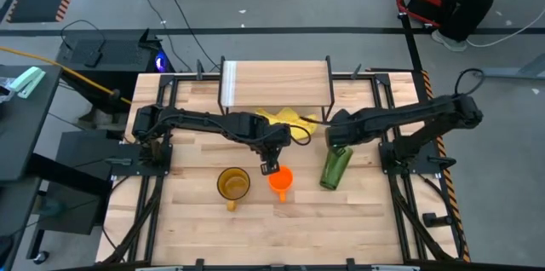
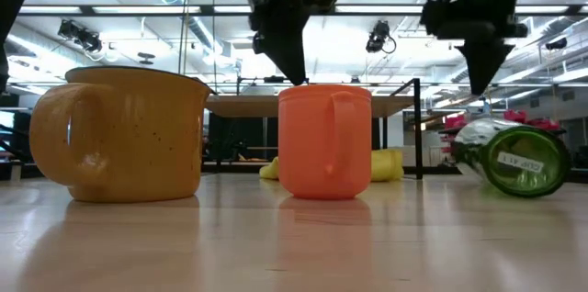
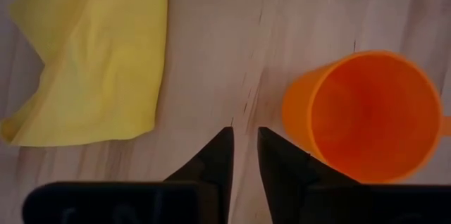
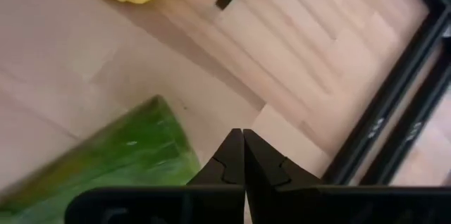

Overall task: Stack small to large cups/mugs on shelf
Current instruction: Put the green cup on the shelf

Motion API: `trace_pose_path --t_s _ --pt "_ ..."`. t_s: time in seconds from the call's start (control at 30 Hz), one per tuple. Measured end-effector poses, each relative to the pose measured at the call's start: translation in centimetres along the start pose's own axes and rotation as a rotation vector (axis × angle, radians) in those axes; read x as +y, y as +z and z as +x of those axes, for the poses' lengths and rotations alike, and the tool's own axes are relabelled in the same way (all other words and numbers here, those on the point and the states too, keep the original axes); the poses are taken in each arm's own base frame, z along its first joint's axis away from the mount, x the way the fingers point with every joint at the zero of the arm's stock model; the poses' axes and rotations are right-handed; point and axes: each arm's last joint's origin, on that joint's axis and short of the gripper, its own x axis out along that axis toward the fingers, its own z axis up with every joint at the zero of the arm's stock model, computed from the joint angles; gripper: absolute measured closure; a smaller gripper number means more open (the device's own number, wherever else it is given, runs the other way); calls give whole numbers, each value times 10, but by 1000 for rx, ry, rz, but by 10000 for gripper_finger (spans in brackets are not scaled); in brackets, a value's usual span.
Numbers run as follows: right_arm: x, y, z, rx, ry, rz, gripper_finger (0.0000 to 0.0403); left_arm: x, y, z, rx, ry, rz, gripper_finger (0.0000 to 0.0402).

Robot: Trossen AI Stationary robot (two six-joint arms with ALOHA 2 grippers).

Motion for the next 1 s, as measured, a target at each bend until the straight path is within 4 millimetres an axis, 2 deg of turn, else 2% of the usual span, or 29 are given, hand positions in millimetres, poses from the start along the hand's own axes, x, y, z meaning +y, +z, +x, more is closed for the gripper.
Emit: trace_pose_path --t_s 0.13,0.33,0.53,0.63,0.8,1.0 --pt "-8 -6 0 33 39 53 401 -3 0 0 -4 -4 6 332" --pt "-21 -39 28 156 -8 115 401 -7 -1 -1 -2 -8 26 327" --pt "-27 -63 25 135 23 195 402 -7 0 -1 -16 -11 37 332" --pt "-24 -74 21 144 66 226 401 -7 0 -1 -18 -11 36 335" --pt "-8 -94 16 159 167 218 401 -7 1 -1 -21 -12 34 331" --pt "4 -119 15 203 134 233 401 -7 1 -1 -24 -13 30 331"
